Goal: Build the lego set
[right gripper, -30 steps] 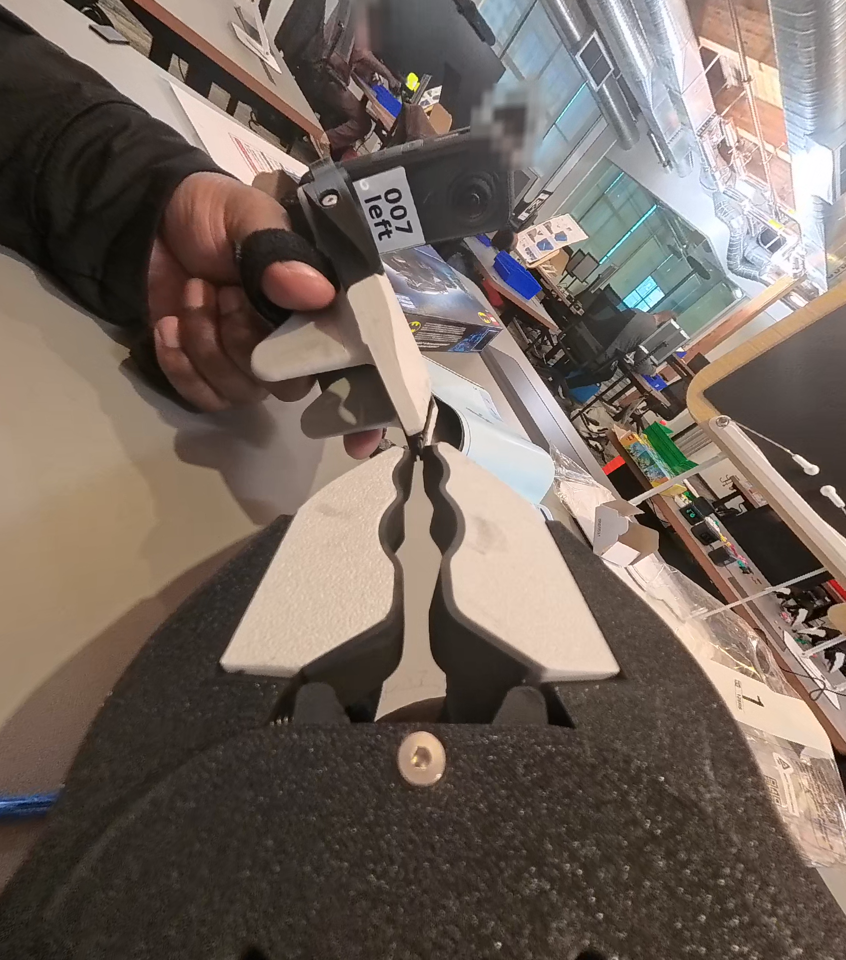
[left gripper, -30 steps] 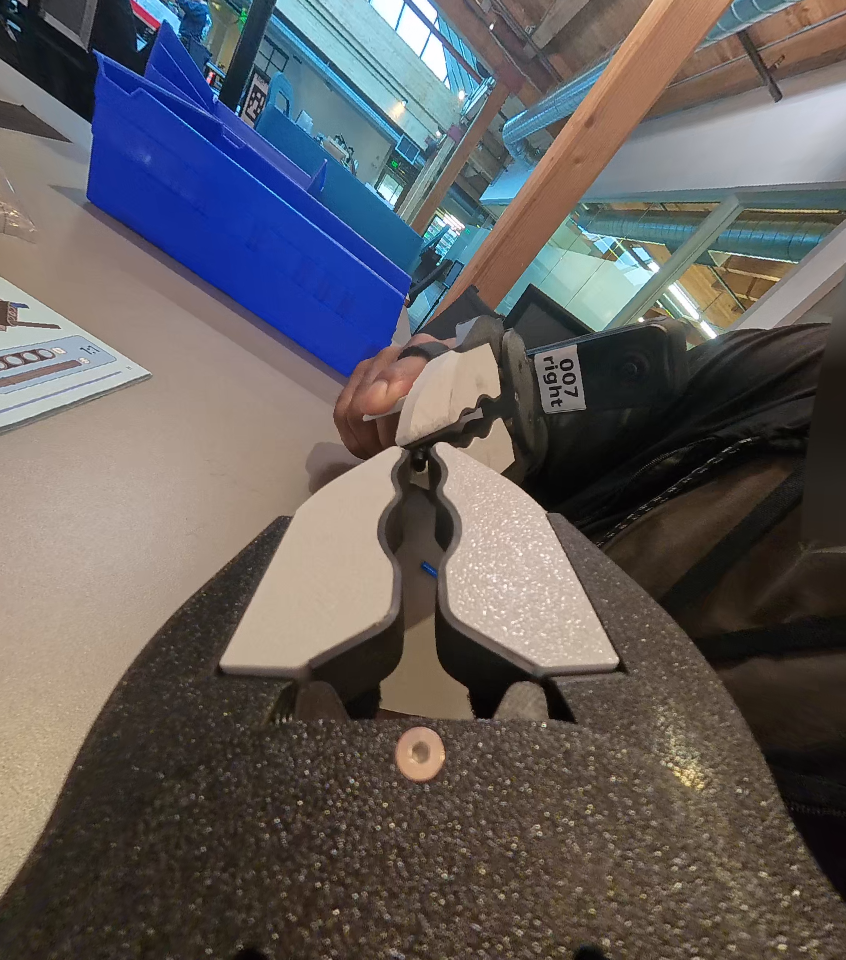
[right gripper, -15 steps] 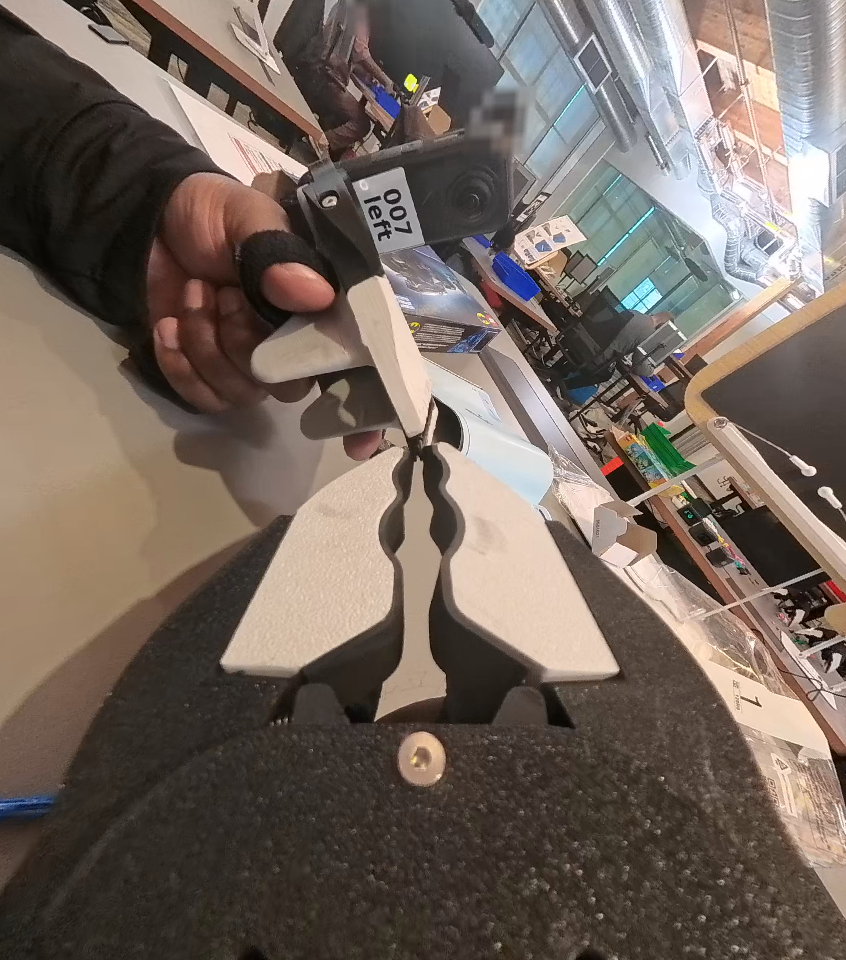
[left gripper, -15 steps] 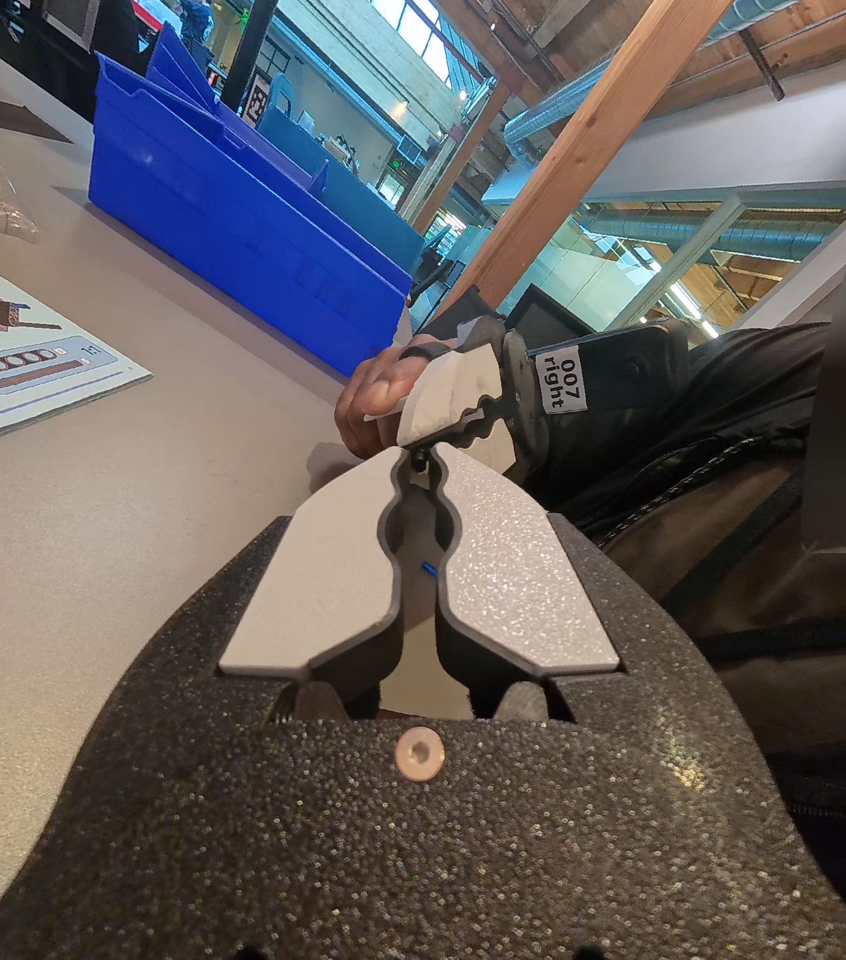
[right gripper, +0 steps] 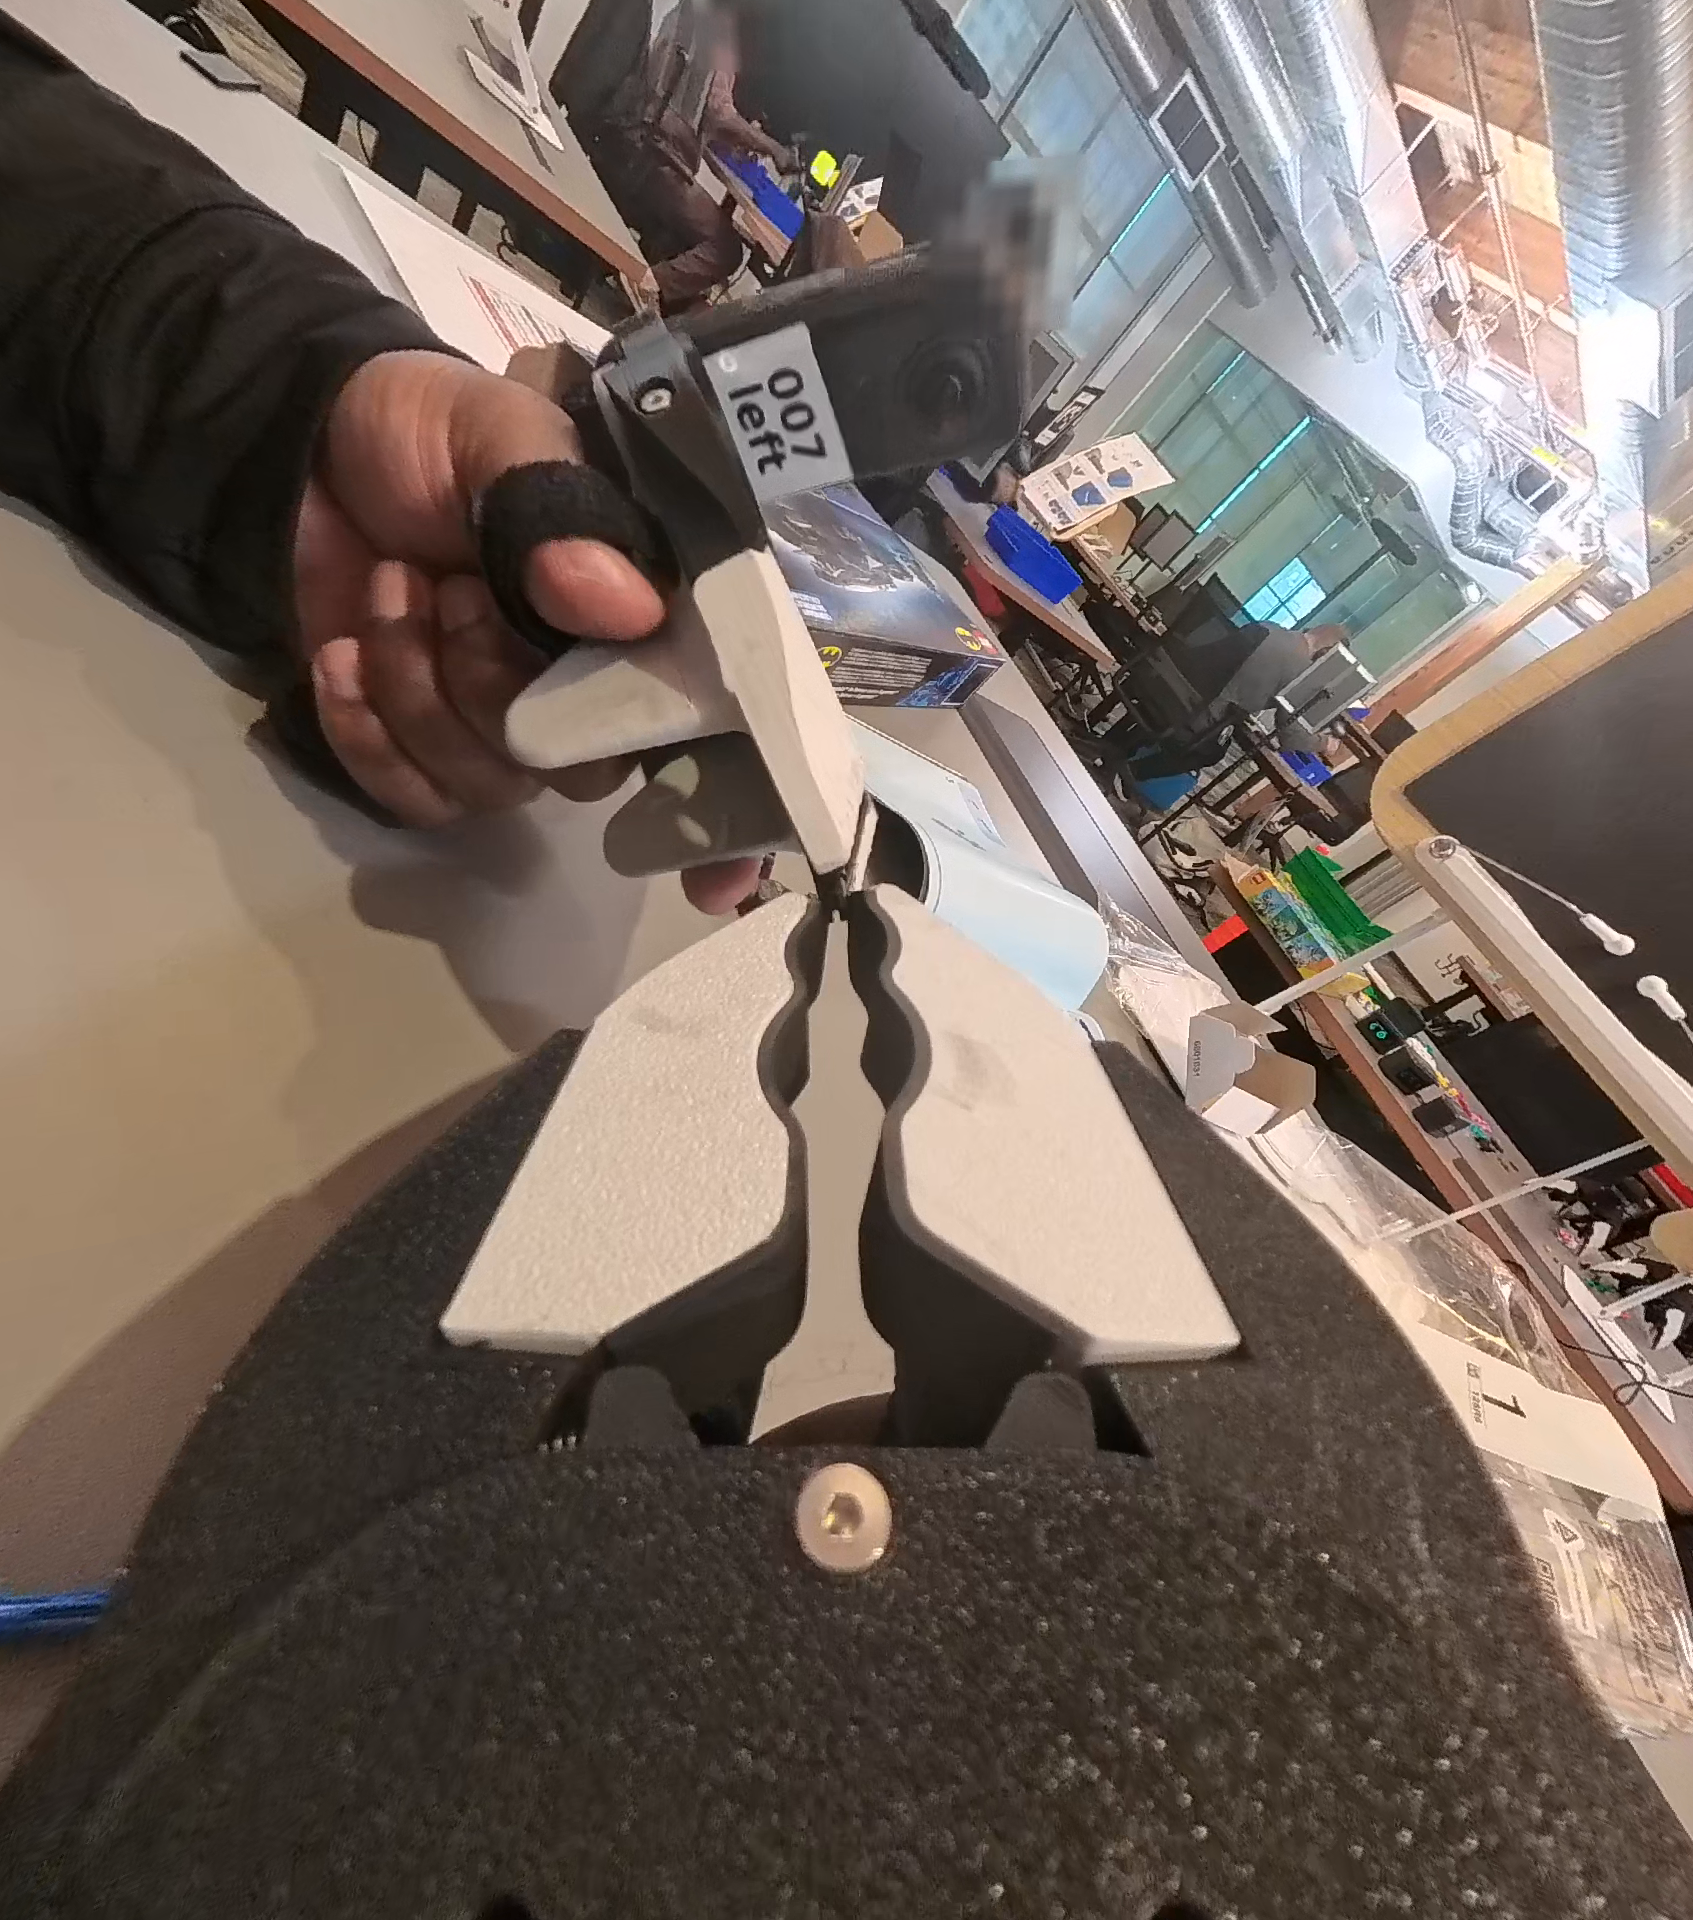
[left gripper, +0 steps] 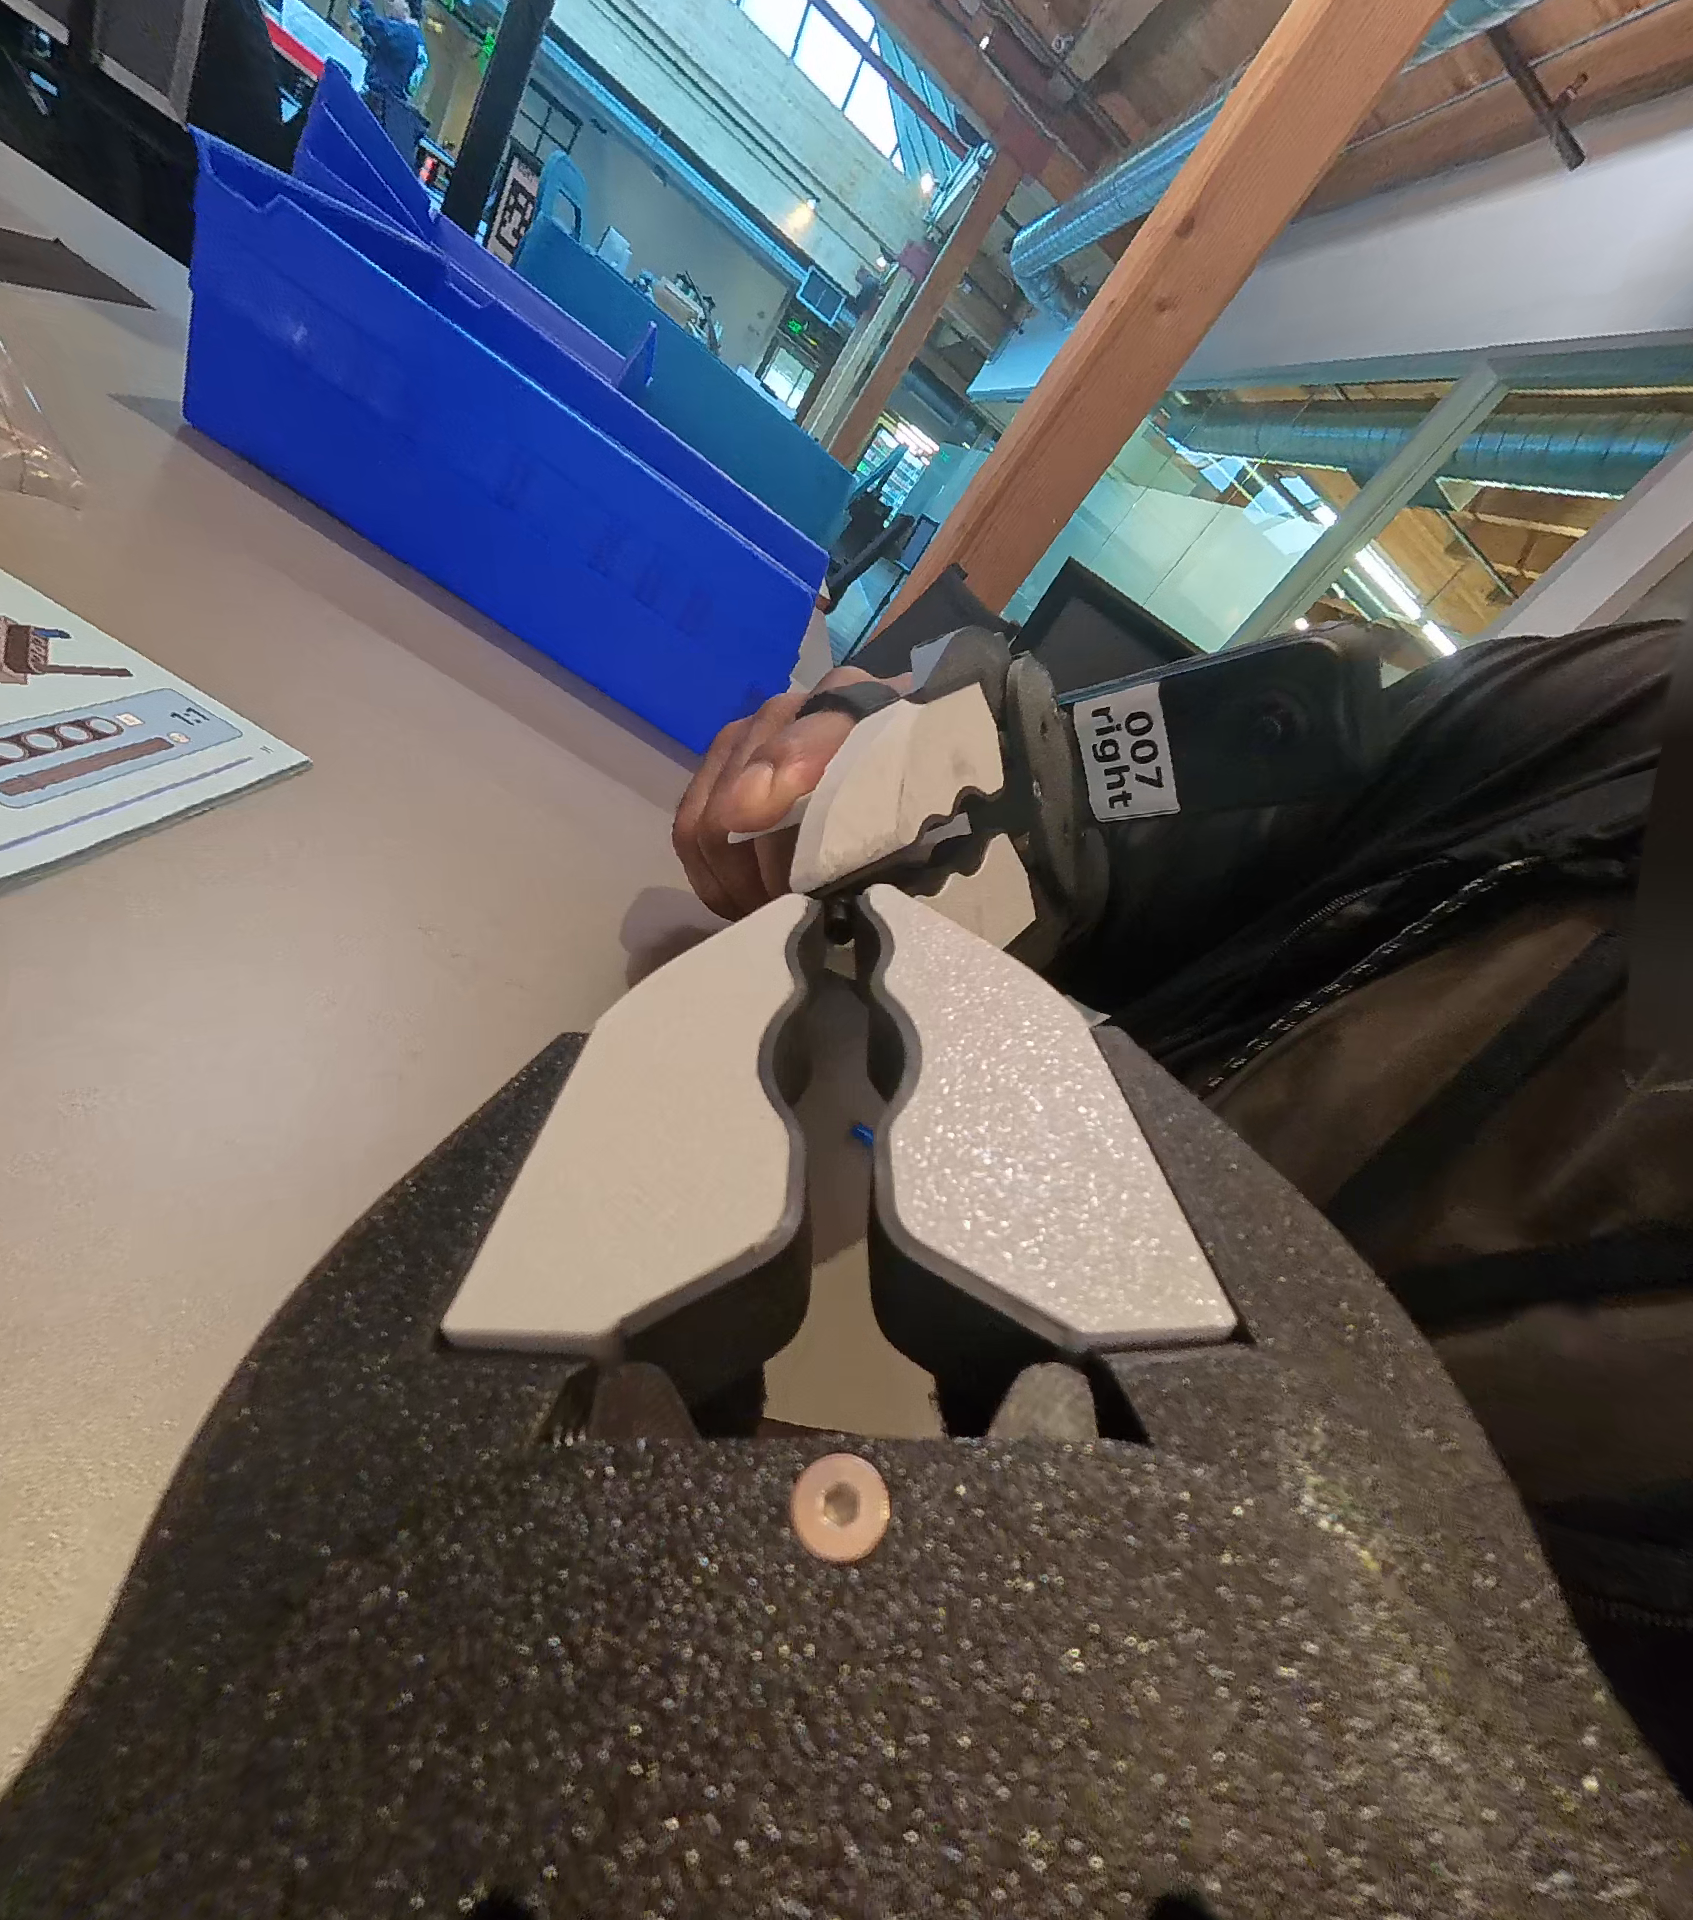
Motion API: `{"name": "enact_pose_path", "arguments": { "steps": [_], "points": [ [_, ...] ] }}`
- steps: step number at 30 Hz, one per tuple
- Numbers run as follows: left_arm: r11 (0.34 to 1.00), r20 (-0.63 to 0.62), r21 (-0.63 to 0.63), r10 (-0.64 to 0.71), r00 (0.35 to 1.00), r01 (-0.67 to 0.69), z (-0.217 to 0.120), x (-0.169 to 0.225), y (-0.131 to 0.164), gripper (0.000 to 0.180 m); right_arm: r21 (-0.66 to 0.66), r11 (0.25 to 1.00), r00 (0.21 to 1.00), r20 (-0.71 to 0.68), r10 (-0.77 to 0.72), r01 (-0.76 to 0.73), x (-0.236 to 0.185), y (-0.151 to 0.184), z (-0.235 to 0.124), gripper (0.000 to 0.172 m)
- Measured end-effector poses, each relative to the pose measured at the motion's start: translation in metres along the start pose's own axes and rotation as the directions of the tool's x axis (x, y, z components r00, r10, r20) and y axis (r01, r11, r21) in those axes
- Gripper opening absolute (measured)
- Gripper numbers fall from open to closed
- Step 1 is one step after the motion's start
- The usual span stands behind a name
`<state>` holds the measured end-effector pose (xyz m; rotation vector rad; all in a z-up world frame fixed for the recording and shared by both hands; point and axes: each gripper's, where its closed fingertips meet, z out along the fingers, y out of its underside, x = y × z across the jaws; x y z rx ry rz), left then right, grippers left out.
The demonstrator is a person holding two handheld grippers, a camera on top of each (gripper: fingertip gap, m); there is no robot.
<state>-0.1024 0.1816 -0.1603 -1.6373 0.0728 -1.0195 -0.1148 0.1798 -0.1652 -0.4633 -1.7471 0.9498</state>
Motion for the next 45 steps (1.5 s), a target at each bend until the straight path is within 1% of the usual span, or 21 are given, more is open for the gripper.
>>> {"name": "enact_pose_path", "arguments": {
  "steps": [5, 7, 9, 11, 13, 16, 17, 20, 25, 29, 34, 36, 38, 40, 42, 45],
  "points": [
    [0.999, 0.018, -0.009, 0.048, 0.999, -0.048, -0.001, 0.000, 0.000, 0.005, -0.055, 0.998, 0.998, 0.063, 0.007, -0.003, -0.005, 0.011, 0.001, 0.007],
    [0.998, 0.035, -0.009, 0.061, 0.998, -0.061, -0.002, -0.002, -0.001, 0.005, -0.091, 0.996, 0.991, 0.128, 0.037, -0.026, -0.007, 0.018, -0.001, 0.009],
    [0.997, 0.056, -0.017, 0.070, 0.996, -0.070, -0.004, -0.005, -0.001, 0.005, -0.172, 0.983, 0.970, 0.218, 0.107, -0.069, -0.010, 0.028, -0.006, 0.009],
    [0.997, 0.076, -0.029, 0.080, 0.994, -0.078, -0.006, -0.007, 0.000, 0.005, -0.309, 0.942, 0.926, 0.300, 0.228, -0.132, -0.015, 0.044, -0.013, 0.011],
    [0.996, 0.088, -0.041, 0.089, 0.992, -0.085, -0.006, -0.009, 0.000, 0.005, -0.431, 0.880, 0.858, 0.358, 0.369, -0.199, -0.022, 0.054, -0.022, 0.015],
    [0.993, 0.100, -0.061, 0.104, 0.990, -0.098, -0.005, -0.010, 0.003, 0.005, -0.530, 0.817, 0.778, 0.407, 0.479, -0.226, -0.032, 0.057, -0.033, 0.022],
    [0.992, 0.102, -0.067, 0.109, 0.989, -0.102, -0.005, -0.010, 0.003, 0.005, -0.545, 0.807, 0.767, 0.410, 0.493, -0.227, -0.034, 0.056, -0.035, 0.025],
    [0.991, 0.108, -0.084, 0.117, 0.987, -0.108, -0.004, -0.010, 0.006, 0.005, -0.586, 0.777, 0.746, 0.407, 0.527, -0.229, -0.039, 0.056, -0.036, 0.028],
    [0.988, 0.115, -0.112, 0.122, 0.986, -0.110, -0.003, -0.011, 0.009, 0.005, -0.664, 0.733, 0.773, 0.385, 0.504, -0.147, -0.050, 0.070, -0.032, 0.027],
    [0.983, 0.124, -0.136, 0.139, 0.983, -0.122, -0.002, -0.011, 0.012, 0.005, -0.699, 0.708, 0.787, 0.382, 0.485, -0.097, -0.056, 0.078, -0.031, 0.026],
    [0.980, 0.126, -0.150, 0.148, 0.981, -0.128, -0.002, -0.011, 0.014, 0.005, -0.716, 0.693, 0.796, 0.370, 0.479, -0.084, -0.055, 0.082, -0.029, 0.022],
    [0.979, 0.126, -0.155, 0.151, 0.980, -0.131, -0.002, -0.010, 0.015, 0.005, -0.725, 0.684, 0.795, 0.373, 0.479, -0.072, -0.057, 0.084, -0.029, 0.020],
    [0.978, 0.131, -0.162, 0.157, 0.979, -0.135, -0.002, -0.011, 0.016, 0.005, -0.726, 0.684, 0.790, 0.380, 0.481, -0.067, -0.059, 0.084, -0.030, 0.013],
    [0.976, 0.138, -0.166, 0.162, 0.977, -0.138, -0.003, -0.012, 0.016, 0.005, -0.725, 0.684, 0.785, 0.379, 0.489, -0.076, -0.059, 0.084, -0.029, 0.013],
    [0.977, 0.153, -0.160, 0.164, 0.975, -0.139, -0.004, -0.014, 0.014, 0.005, -0.711, 0.686, 0.778, 0.340, 0.528, -0.154, -0.053, 0.082, -0.023, 0.012],
    [0.982, 0.179, -0.122, 0.165, 0.970, -0.144, -0.008, -0.018, 0.008, 0.005, -0.627, 0.679, 0.740, 0.232, 0.631, -0.382, -0.029, 0.076, -0.008, 0.012]
  ]
}}
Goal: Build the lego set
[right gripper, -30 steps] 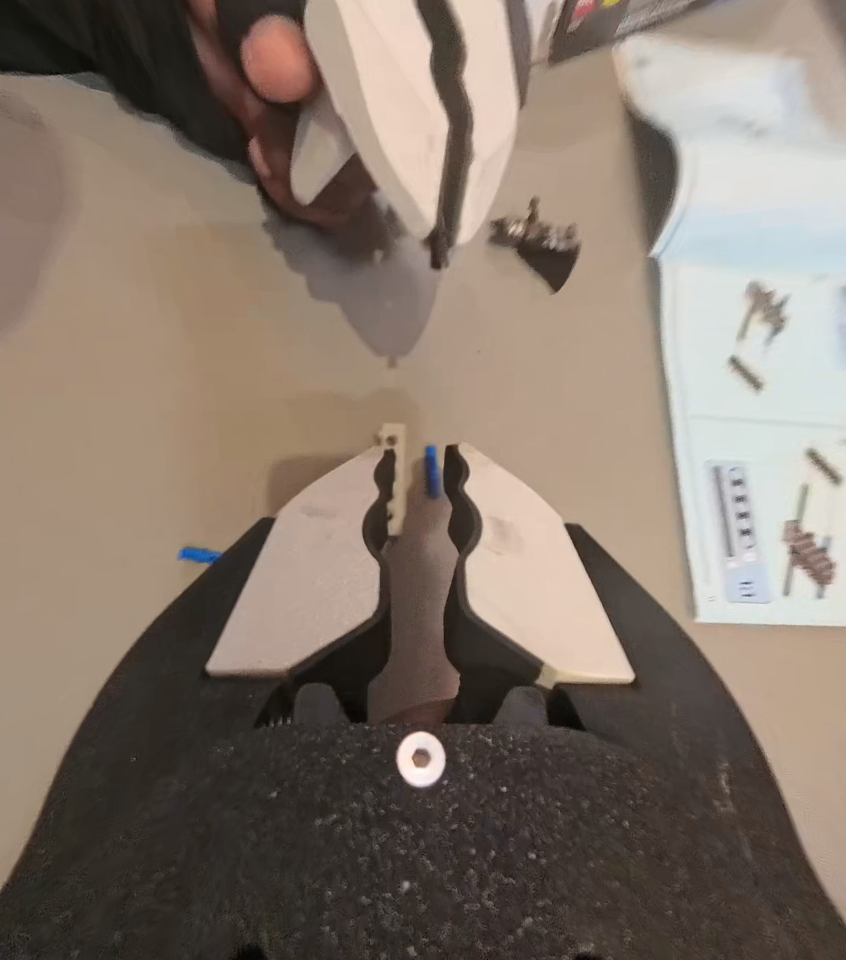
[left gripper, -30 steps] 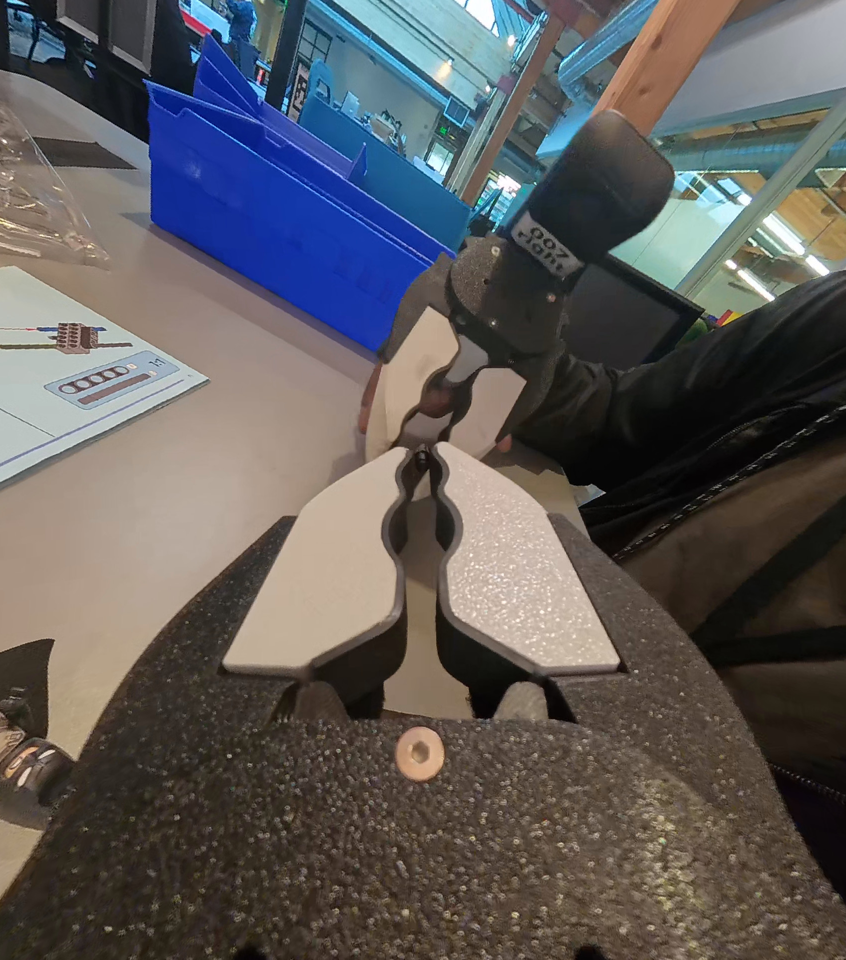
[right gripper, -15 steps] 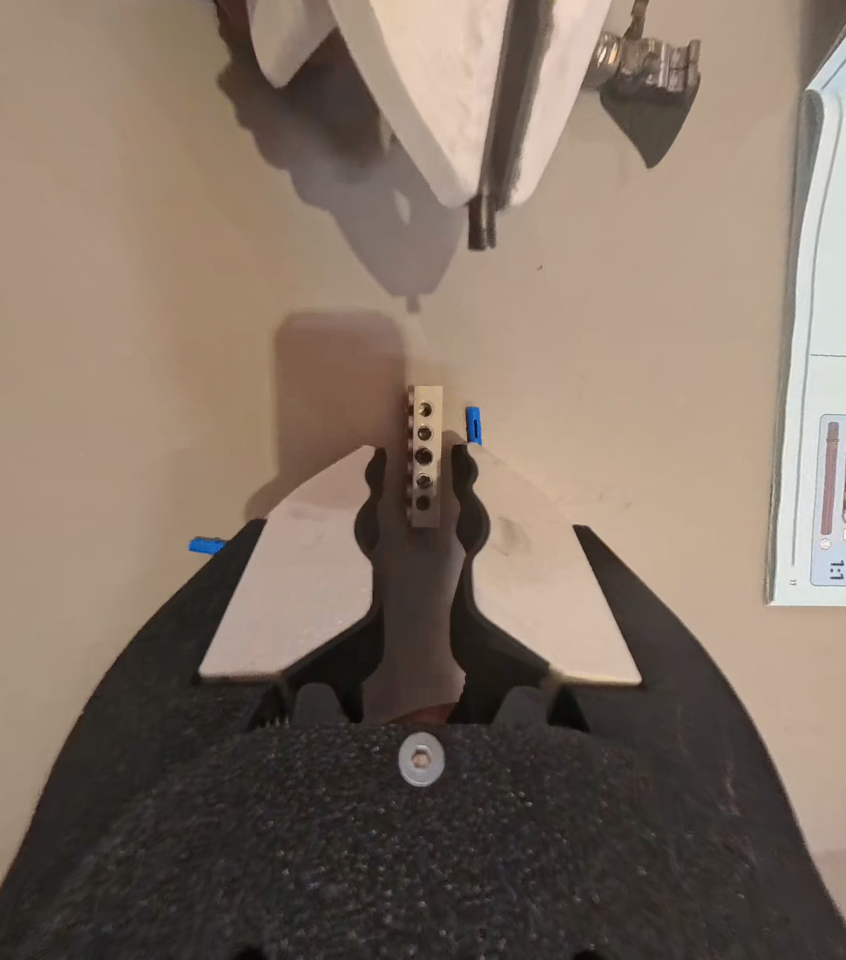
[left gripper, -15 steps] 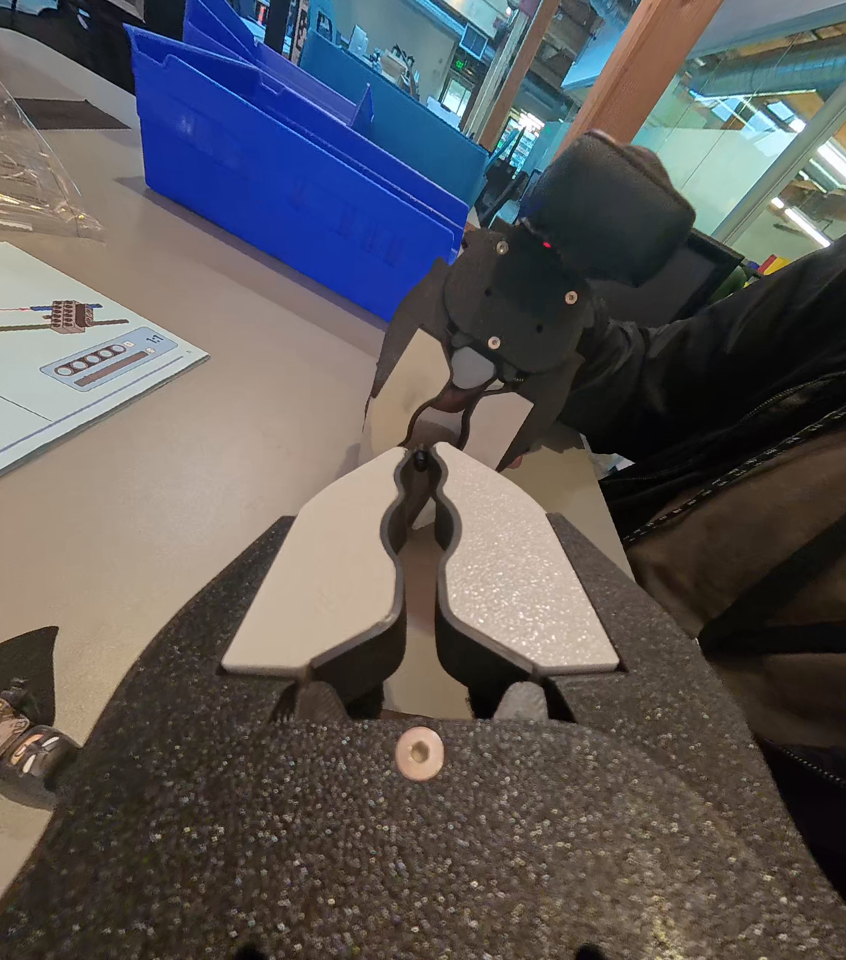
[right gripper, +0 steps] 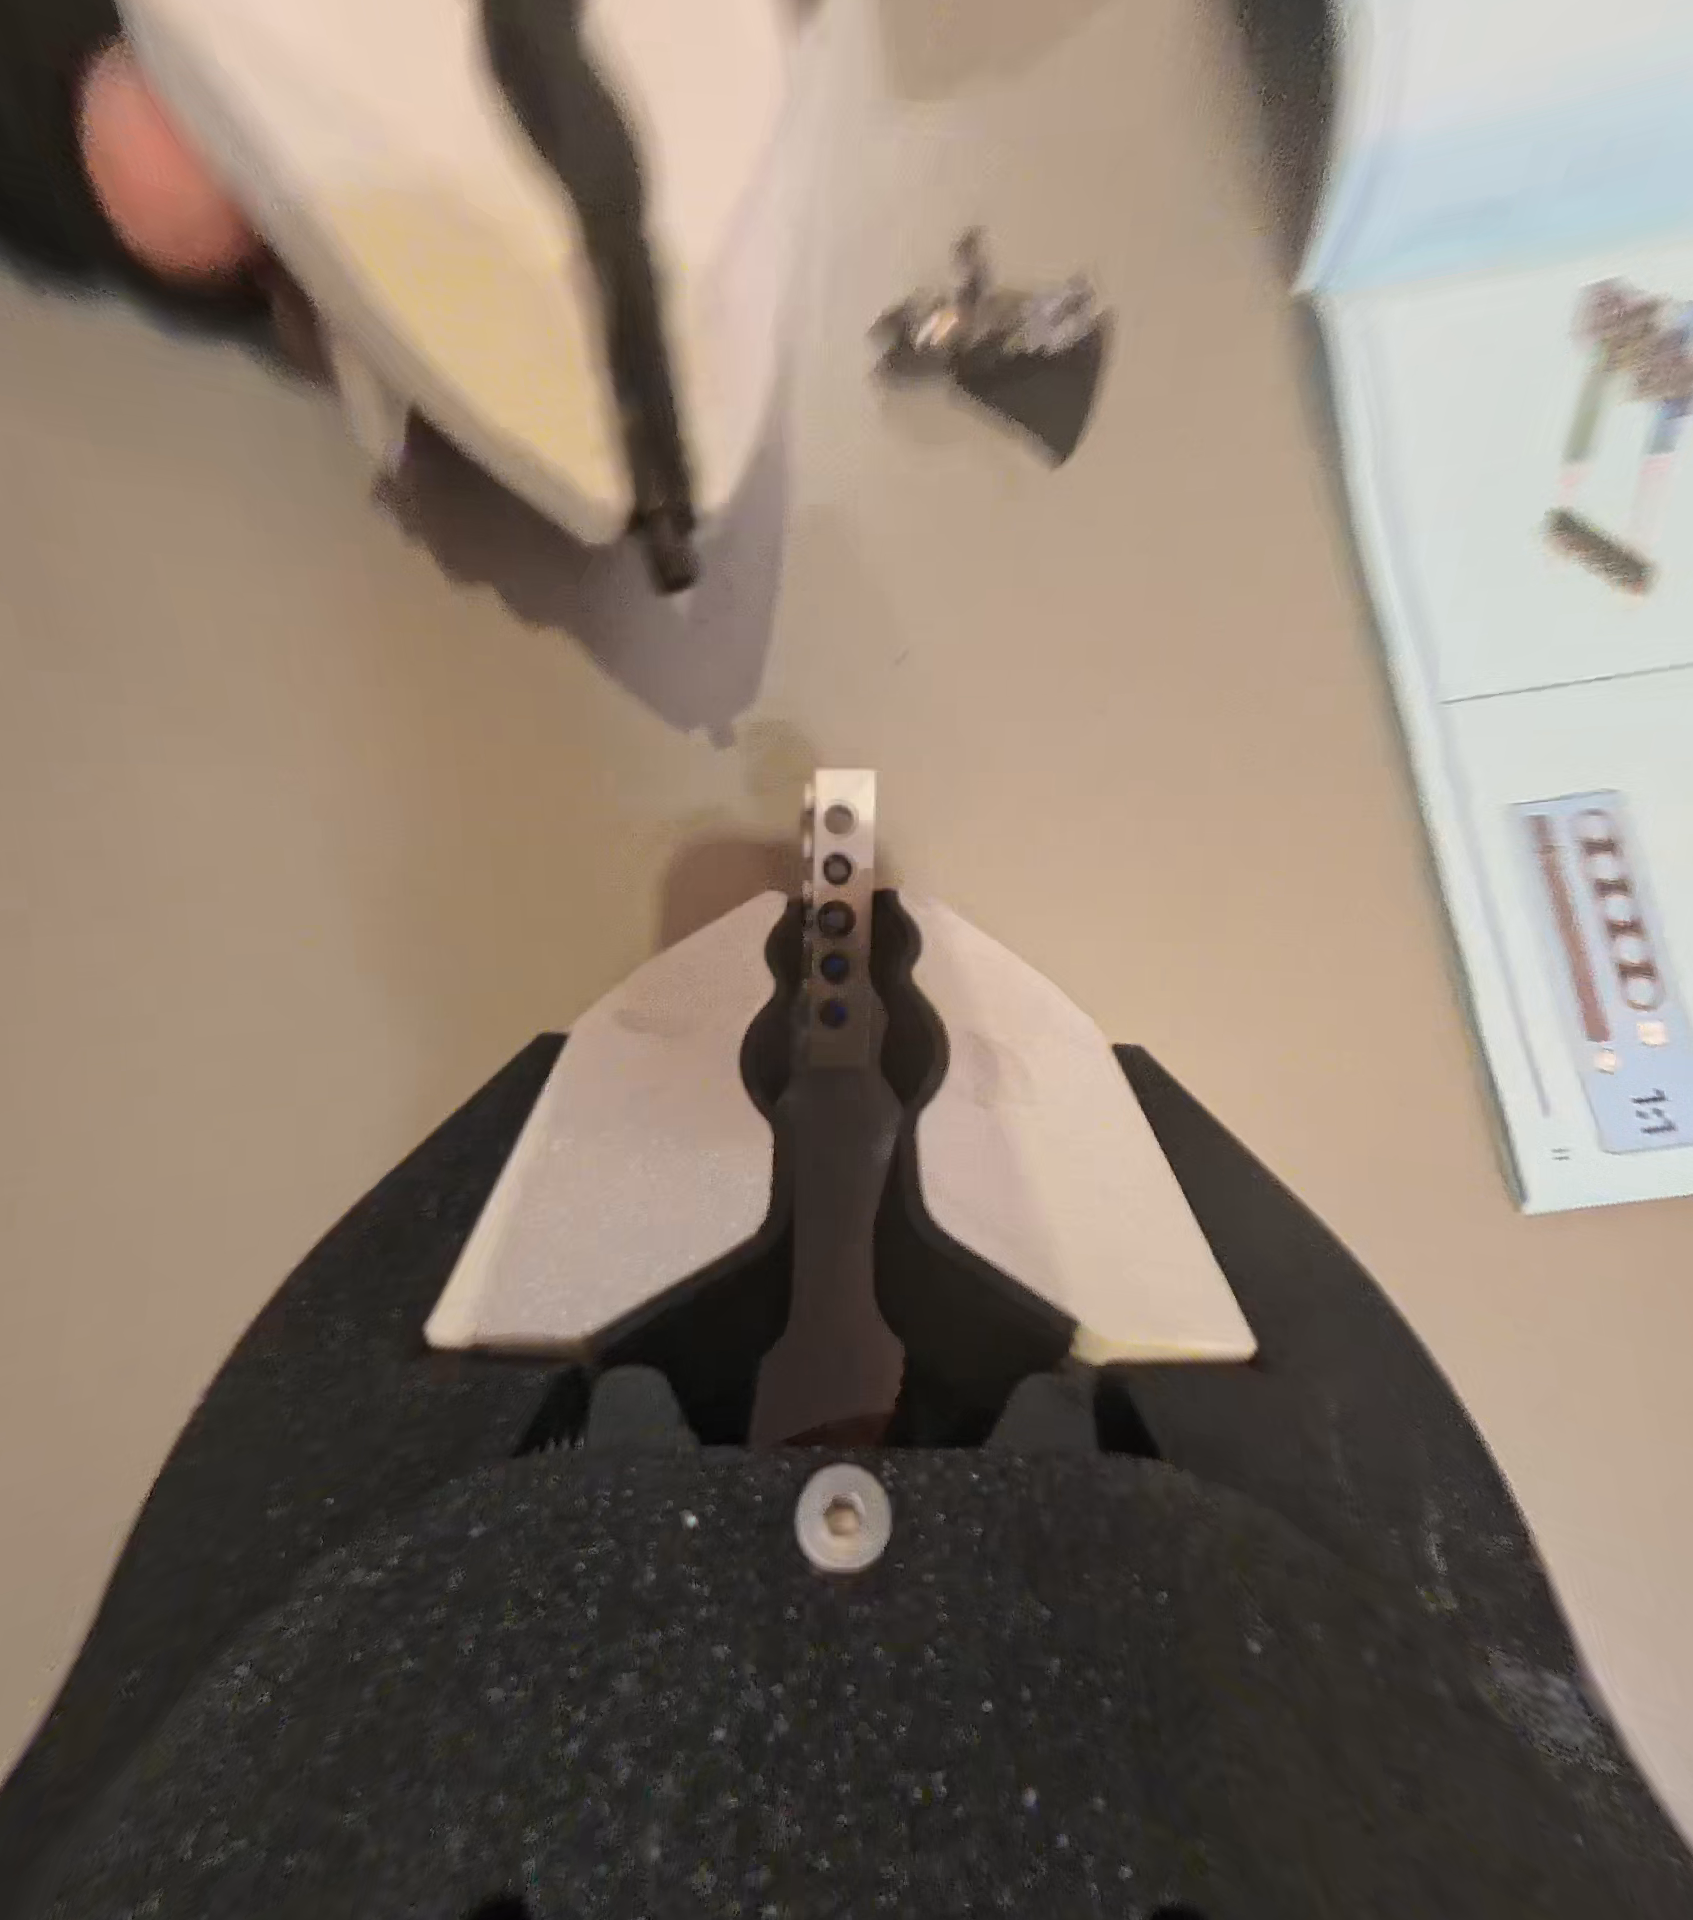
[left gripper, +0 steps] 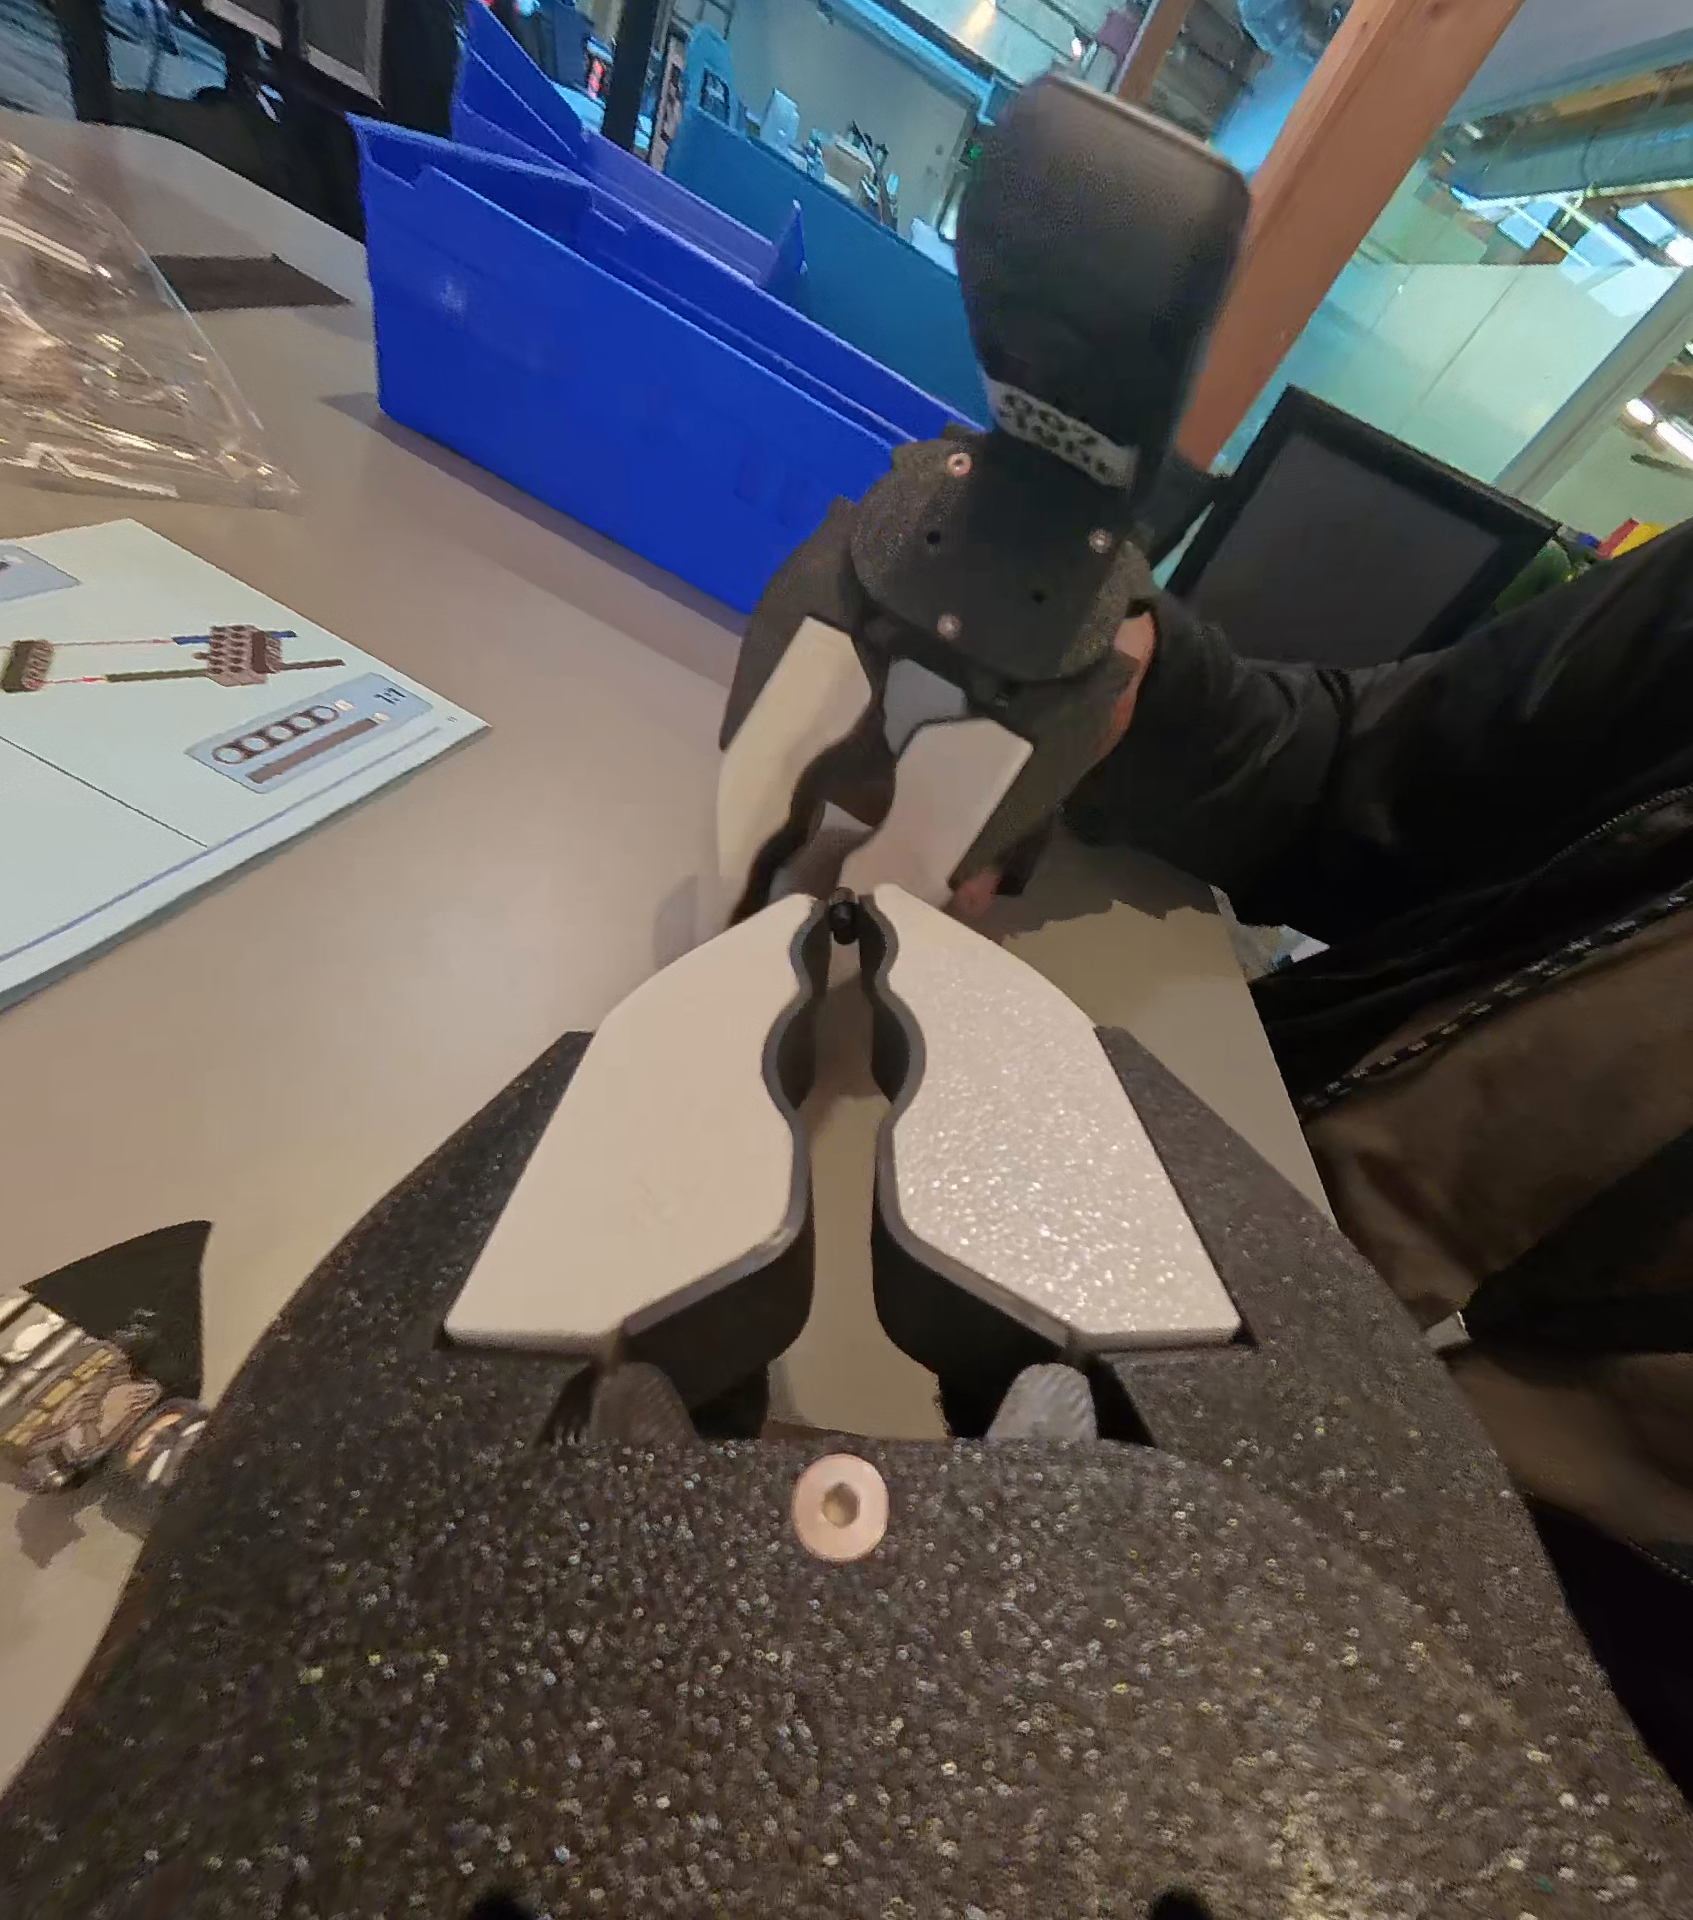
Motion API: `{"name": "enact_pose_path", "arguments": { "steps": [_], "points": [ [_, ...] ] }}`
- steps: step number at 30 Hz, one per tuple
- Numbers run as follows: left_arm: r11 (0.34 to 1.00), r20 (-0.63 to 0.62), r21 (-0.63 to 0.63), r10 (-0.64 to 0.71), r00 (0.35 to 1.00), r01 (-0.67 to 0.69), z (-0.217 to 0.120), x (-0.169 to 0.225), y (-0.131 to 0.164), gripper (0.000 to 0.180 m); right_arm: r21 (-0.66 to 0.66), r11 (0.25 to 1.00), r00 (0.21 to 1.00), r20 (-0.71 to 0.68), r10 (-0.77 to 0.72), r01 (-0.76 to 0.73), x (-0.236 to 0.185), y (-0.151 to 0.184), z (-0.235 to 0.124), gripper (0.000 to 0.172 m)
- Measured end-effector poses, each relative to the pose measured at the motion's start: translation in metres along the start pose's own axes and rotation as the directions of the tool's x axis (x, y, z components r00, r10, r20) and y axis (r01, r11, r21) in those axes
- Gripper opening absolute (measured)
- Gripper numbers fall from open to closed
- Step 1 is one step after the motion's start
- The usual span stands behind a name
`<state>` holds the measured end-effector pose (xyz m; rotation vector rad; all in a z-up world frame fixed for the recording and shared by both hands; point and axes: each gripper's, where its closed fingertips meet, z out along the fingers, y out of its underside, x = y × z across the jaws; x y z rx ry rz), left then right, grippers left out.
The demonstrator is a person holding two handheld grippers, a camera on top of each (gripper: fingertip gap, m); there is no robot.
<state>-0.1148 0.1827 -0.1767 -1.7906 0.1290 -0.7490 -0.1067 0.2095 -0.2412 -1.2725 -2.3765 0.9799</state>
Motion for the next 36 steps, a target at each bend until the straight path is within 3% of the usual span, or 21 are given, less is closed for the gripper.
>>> {"name": "enact_pose_path", "arguments": {
  "steps": [3, 6, 9, 14, 36],
  "points": [
    [0.997, 0.019, 0.075, -0.028, 0.999, 0.027, -0.004, -0.006, -0.010, 0.005, 0.254, 0.945, 0.978, 0.087, 0.189, -0.205, 0.017, -0.029, -0.014, 0.012],
    [0.982, 0.017, 0.168, -0.094, 0.995, 0.090, -0.007, -0.010, -0.020, 0.005, 0.443, 0.796, 0.899, 0.338, 0.277, -0.412, 0.015, -0.056, -0.036, 0.012],
    [0.956, -0.011, 0.256, -0.146, 0.989, 0.144, -0.009, -0.011, -0.029, 0.005, 0.507, 0.649, 0.797, 0.536, 0.277, -0.567, 0.010, -0.072, -0.053, 0.012],
    [0.916, -0.059, 0.368, -0.152, 0.987, 0.163, -0.006, -0.003, -0.041, 0.005, 0.511, 0.500, 0.679, 0.694, 0.240, -0.699, 0.007, -0.086, -0.062, 0.012],
    [0.895, -0.041, 0.416, -0.157, 0.987, 0.159, -0.001, -0.001, -0.044, 0.004, 0.500, 0.471, 0.643, 0.737, 0.209, -0.727, -0.003, -0.093, -0.051, 0.013]
  ]
}}
